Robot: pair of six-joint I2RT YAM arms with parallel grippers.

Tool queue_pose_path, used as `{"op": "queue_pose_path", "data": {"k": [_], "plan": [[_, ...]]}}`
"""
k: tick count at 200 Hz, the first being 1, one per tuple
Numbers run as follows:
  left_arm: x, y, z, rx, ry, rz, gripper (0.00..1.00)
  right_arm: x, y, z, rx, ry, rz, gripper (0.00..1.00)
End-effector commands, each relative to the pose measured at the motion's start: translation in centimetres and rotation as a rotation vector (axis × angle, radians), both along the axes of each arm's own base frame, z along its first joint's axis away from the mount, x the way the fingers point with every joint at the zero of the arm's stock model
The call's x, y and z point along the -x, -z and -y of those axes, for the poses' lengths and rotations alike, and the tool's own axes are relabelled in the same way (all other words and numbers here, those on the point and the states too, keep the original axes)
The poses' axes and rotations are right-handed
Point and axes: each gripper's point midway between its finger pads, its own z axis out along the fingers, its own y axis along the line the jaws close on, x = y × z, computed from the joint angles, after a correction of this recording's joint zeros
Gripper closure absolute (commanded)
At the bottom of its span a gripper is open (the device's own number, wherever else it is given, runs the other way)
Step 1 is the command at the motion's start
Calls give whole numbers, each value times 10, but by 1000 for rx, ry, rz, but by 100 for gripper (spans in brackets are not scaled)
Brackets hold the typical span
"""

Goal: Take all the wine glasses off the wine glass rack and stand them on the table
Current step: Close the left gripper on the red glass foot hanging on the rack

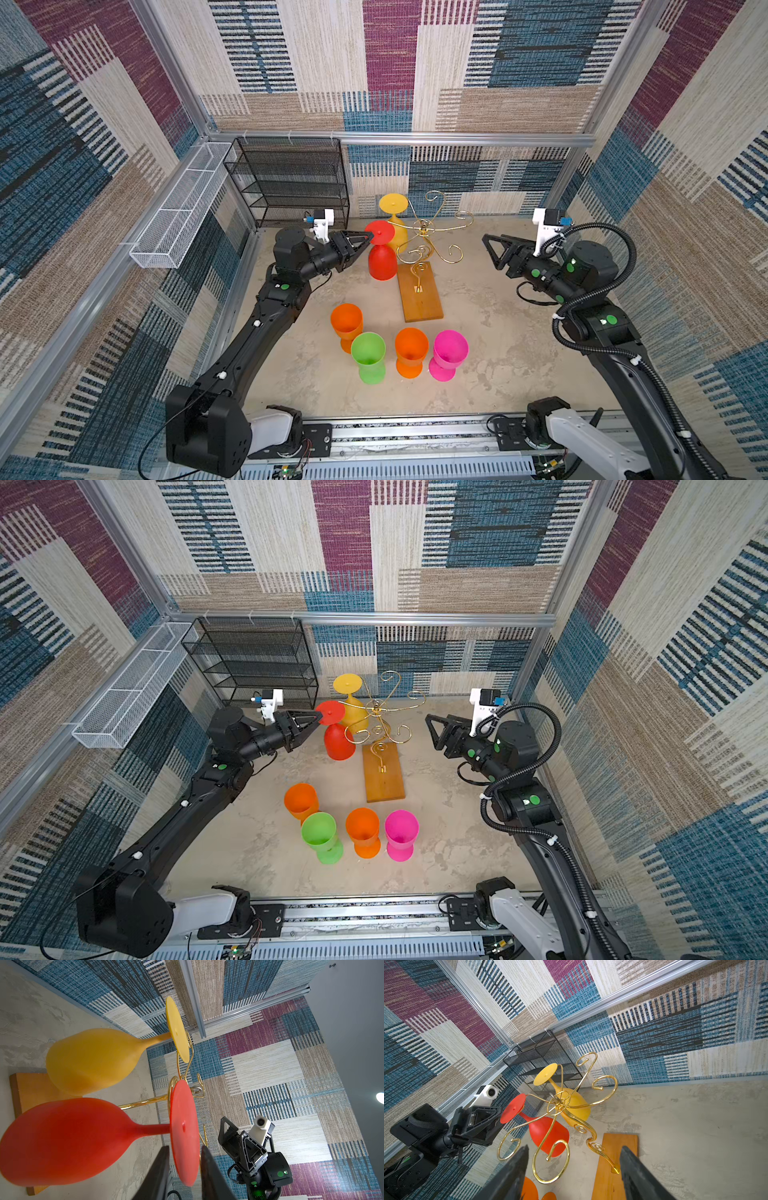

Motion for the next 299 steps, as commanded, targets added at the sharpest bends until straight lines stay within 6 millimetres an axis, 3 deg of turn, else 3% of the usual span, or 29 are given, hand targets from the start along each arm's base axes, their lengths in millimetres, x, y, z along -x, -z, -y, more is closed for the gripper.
{"op": "queue_pose_path", "data": {"k": [1,135,299], "plan": [[-1,-6,1,-8,8,38,72,-1,-4,0,3,3,27,29],[-1,-5,-1,-34,-3,32,93,1,-3,1,6,6,30,29],[12,-32,-6,28,-22,-9,100,3,-4,0,0,-2,33,29]]}}
